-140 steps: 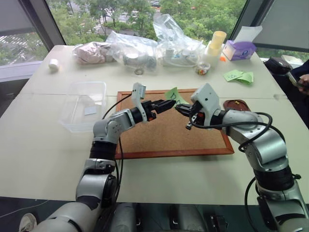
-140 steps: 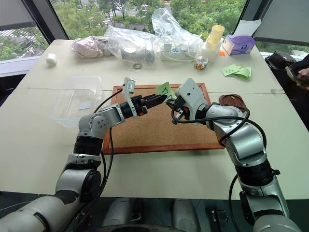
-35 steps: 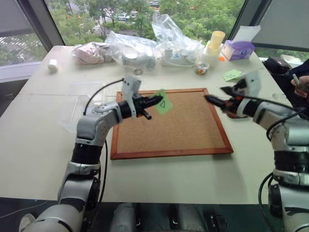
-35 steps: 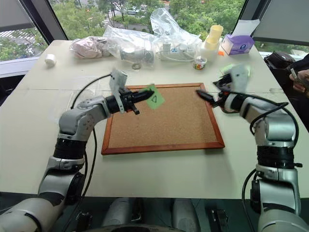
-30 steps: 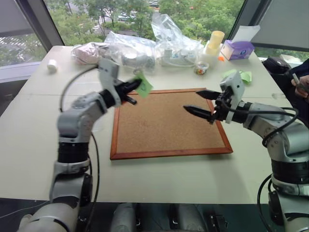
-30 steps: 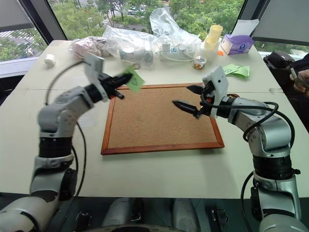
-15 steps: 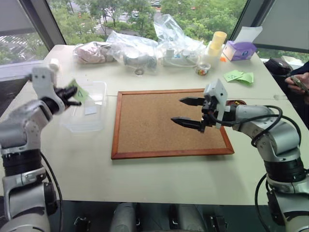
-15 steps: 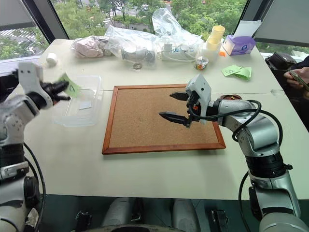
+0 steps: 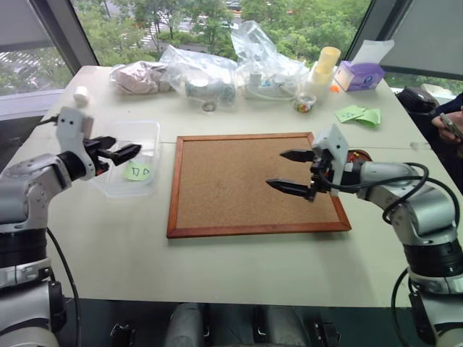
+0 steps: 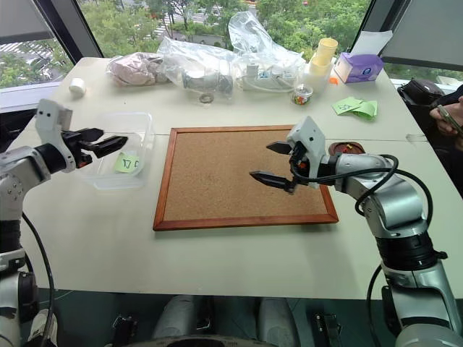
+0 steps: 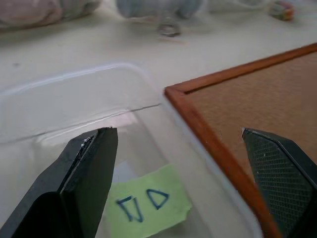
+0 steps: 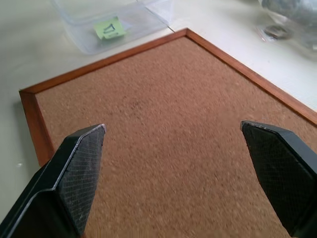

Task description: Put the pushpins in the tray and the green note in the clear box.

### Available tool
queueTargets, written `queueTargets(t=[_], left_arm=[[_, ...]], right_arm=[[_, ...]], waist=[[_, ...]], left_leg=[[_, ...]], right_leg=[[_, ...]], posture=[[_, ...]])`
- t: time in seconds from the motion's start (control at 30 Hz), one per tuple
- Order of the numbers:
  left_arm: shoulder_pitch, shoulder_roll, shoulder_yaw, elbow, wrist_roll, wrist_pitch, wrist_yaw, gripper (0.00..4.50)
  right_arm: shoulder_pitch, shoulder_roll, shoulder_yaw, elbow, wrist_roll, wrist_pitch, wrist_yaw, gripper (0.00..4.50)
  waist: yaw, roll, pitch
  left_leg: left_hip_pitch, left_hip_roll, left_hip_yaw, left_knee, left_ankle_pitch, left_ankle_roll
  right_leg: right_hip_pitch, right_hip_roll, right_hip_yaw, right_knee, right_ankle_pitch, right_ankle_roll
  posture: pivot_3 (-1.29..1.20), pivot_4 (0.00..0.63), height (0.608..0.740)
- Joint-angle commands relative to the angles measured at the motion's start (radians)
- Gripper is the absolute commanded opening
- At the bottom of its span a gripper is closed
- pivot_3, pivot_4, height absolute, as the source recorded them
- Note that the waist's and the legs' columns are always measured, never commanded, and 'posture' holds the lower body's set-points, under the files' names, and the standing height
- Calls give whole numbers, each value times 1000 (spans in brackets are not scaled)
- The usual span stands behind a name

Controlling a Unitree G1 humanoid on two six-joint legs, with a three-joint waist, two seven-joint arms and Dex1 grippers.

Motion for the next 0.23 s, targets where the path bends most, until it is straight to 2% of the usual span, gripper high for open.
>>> queueTargets(t=[0.03,0.23], left_arm=[[5,10,-42,-148,-101,47,-98,4462],[63,8,-119,-309,-188,89,-171,4462]], right_arm=[[48,-58,-73,-32,19,-2,28,4500],[104,-116,-136,-52,35,8,42,4500]], waist=[[-2,0,0],[-9,0,0]], left_leg=[[0,0,0,0,0,0],[1,1,-1,0,0,0]], right_leg=[[0,0,0,0,0,0],[0,1,1,0,0,0]], posture=[[0,150,740],[0,150,740]])
